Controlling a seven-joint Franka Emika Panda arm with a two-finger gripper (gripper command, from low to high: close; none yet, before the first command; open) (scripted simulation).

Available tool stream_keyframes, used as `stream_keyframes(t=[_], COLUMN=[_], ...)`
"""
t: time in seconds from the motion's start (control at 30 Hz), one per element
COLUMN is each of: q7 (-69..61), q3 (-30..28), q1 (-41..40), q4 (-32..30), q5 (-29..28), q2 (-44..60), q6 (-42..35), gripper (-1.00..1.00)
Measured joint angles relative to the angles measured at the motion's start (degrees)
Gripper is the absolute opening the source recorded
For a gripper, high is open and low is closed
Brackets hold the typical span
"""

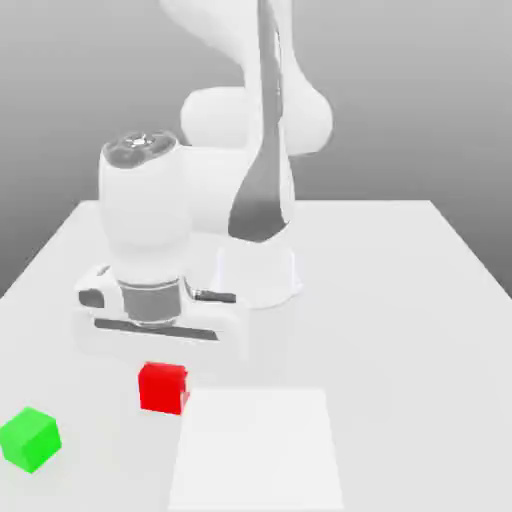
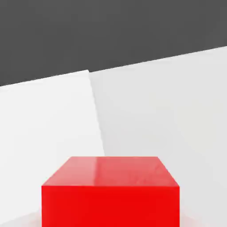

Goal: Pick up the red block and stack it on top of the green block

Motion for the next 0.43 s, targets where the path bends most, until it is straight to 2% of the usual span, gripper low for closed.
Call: stream_keyframes(t=[0.13,0.23,0.27,0.43], q7=[7.28,6.31,5.66,5.66], q3=[-4.85,-3.49,-2.83,-2.83], q1=[-4.62,-7.07,-7.67,-7.67], q4=[7.37,9.01,9.21,9.21], q5=[2.82,6.43,7.49,7.49], q2=[4.80,10.90,12.61,12.61], q6=[-2.85,1.35,2.79,2.79], gripper=[-1.00,-1.00,1.00,1.00])
